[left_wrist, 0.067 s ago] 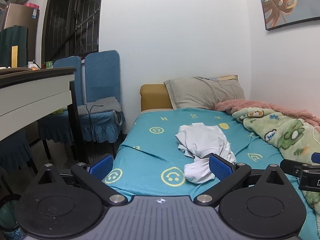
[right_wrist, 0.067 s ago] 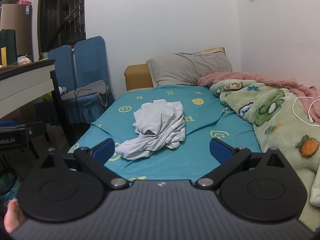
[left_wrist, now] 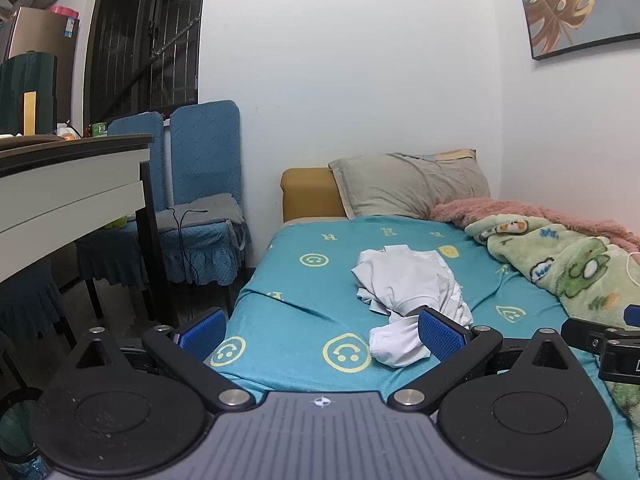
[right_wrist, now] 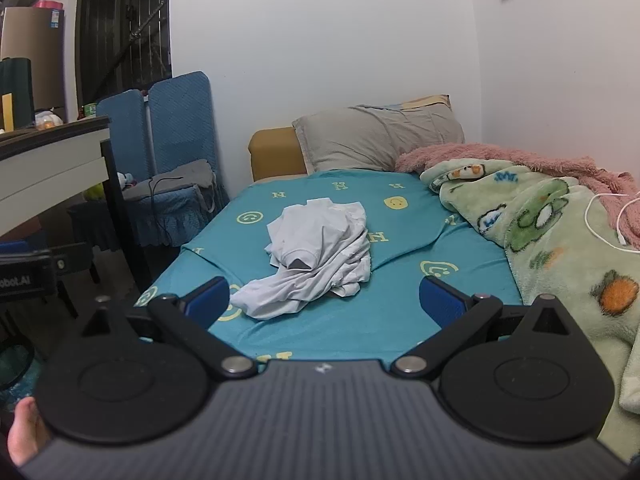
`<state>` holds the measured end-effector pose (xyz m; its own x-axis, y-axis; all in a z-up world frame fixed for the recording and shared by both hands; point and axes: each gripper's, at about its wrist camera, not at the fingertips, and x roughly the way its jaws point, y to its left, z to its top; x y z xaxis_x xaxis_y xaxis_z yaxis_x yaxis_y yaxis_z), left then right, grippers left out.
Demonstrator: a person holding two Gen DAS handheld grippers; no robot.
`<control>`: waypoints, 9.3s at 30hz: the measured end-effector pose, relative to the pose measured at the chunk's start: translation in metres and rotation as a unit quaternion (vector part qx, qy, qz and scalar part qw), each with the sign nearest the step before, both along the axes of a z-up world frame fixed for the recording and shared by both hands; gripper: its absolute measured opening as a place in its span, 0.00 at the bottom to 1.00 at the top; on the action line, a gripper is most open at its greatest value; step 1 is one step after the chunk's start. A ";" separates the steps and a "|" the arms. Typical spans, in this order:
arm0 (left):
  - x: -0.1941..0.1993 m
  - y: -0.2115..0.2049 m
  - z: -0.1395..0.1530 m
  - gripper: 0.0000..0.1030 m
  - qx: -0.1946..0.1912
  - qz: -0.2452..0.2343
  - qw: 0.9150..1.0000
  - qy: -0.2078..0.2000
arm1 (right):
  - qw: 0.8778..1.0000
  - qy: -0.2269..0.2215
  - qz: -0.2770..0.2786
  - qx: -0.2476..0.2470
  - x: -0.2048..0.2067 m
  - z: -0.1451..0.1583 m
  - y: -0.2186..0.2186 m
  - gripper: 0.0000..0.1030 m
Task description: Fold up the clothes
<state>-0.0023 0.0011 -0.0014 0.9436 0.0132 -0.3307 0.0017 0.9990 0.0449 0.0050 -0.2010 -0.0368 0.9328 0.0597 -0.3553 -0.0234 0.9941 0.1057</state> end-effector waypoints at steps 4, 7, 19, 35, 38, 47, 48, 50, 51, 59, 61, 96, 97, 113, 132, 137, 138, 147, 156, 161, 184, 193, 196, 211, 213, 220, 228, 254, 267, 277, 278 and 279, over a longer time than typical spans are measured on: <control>-0.005 0.002 -0.003 1.00 0.015 0.001 1.000 -0.008 | 1.000 -0.005 0.000 0.004 -0.002 0.000 -0.002 1.00; 0.005 -0.008 -0.009 1.00 0.031 0.005 0.999 0.004 | 1.000 -0.007 -0.001 -0.003 -0.004 0.000 0.000 1.00; 0.003 0.001 -0.008 1.00 0.019 -0.001 1.000 0.004 | 1.000 -0.011 -0.006 -0.004 -0.009 -0.001 -0.008 1.00; 0.014 0.009 -0.016 1.00 0.003 -0.012 1.000 0.024 | 1.000 0.010 -0.007 0.027 -0.005 -0.002 -0.013 1.00; 0.021 0.009 -0.021 1.00 0.002 -0.017 0.999 0.030 | 0.999 -0.008 -0.014 0.036 -0.009 0.007 -0.012 1.00; 0.102 -0.009 -0.039 0.99 -0.035 -0.095 0.987 0.123 | 0.994 -0.071 -0.031 0.073 0.015 0.061 -0.033 1.00; 0.115 -0.013 -0.042 0.99 -0.038 -0.106 0.985 0.130 | 0.994 -0.067 -0.023 0.086 0.020 0.059 -0.040 1.00; 0.143 -0.025 -0.050 0.97 -0.040 -0.124 0.981 0.143 | 0.994 -0.054 -0.040 0.091 0.025 0.044 -0.049 1.00; 0.158 -0.031 -0.055 0.97 -0.044 -0.132 0.979 0.148 | 0.993 -0.047 -0.049 0.092 0.027 0.036 -0.053 1.00; 0.282 -0.080 -0.101 0.94 -0.100 -0.173 0.961 0.192 | 0.993 -0.006 -0.041 0.107 0.049 -0.007 -0.074 1.00; 0.304 -0.093 -0.114 0.85 -0.085 -0.175 0.961 0.196 | 0.994 -0.010 -0.048 0.097 0.058 -0.015 -0.078 1.00; 0.056 -0.052 0.093 0.04 -0.174 -0.248 0.953 0.022 | 0.987 -0.045 0.137 0.068 0.007 -0.001 -0.004 0.99; 0.047 -0.047 0.086 0.04 -0.175 -0.245 0.953 0.018 | 0.986 -0.036 0.151 0.058 0.006 -0.003 0.005 0.99; 0.089 0.028 -0.024 0.04 -0.223 -0.194 0.954 0.049 | 0.974 0.136 0.138 -0.116 0.061 -0.058 0.070 0.17; 0.075 -0.017 -0.072 0.44 -0.052 -0.221 0.965 0.132 | 0.964 0.219 -0.045 0.146 0.107 -0.089 -0.070 0.19; 0.053 -0.030 -0.079 0.52 0.052 -0.218 0.964 0.143 | 0.955 0.214 -0.066 0.194 0.100 -0.085 -0.081 0.82; 0.056 -0.035 -0.086 0.52 0.069 -0.213 0.962 0.154 | 0.954 0.210 -0.071 0.202 0.097 -0.083 -0.083 0.81; 0.090 -0.034 -0.120 0.17 0.084 -0.148 0.969 0.180 | 0.933 0.189 -0.124 0.280 0.061 -0.075 -0.118 0.81; 0.067 0.036 -0.029 0.04 -0.081 -0.174 0.977 0.094 | 0.912 0.266 -0.159 0.270 0.080 -0.104 -0.125 0.81; 0.079 0.066 -0.011 0.04 -0.088 -0.229 0.956 0.158 | 0.919 0.275 -0.130 0.251 0.091 -0.104 -0.119 0.81; 0.199 0.061 -0.072 0.55 -0.024 -0.123 0.974 0.190 | 0.914 0.282 -0.081 0.282 0.147 -0.123 -0.110 0.81; 0.124 0.042 -0.029 0.71 0.026 -0.109 0.988 0.107 | 0.961 0.180 -0.073 0.196 0.117 -0.071 -0.098 0.81; 0.117 0.034 -0.031 0.71 0.035 -0.132 0.986 0.095 | 0.962 0.189 -0.069 0.182 0.107 -0.066 -0.098 0.81; 0.116 -0.076 -0.137 0.43 0.279 -0.234 0.928 0.072 | 0.867 0.277 -0.121 0.396 0.076 -0.111 -0.142 0.83; 0.127 -0.072 -0.143 0.23 0.275 -0.212 0.935 0.077 | 0.873 0.255 -0.108 0.401 0.075 -0.105 -0.144 0.83; 0.129 -0.047 -0.100 0.08 0.164 -0.195 0.966 0.049 | 0.947 0.154 -0.050 0.275 0.073 -0.060 -0.119 0.83; 0.100 -0.027 -0.043 0.07 0.058 -0.218 0.974 0.017 | 0.982 0.121 0.132 0.058 0.077 -0.045 -0.005 0.82; 0.080 -0.005 -0.029 0.01 -0.034 -0.188 0.981 0.026 | 0.972 0.202 -0.084 0.090 0.067 -0.065 -0.056 0.71; 0.084 0.007 -0.045 0.02 -0.024 -0.181 0.981 0.071 | 0.983 0.147 0.001 -0.107 0.100 -0.075 0.005 0.67; 0.080 -0.031 -0.073 0.57 0.082 -0.184 0.977 0.073 | 0.987 0.138 -0.078 0.007 0.103 -0.070 -0.036 0.67; 0.081 -0.037 -0.077 0.59 0.095 -0.188 0.975 0.070 | 0.988 0.138 -0.075 0.008 0.103 -0.070 -0.036 0.67; 0.081 -0.043 -0.082 0.60 0.113 -0.188 0.973 0.068 | 0.988 0.137 -0.073 0.010 0.103 -0.069 -0.035 0.67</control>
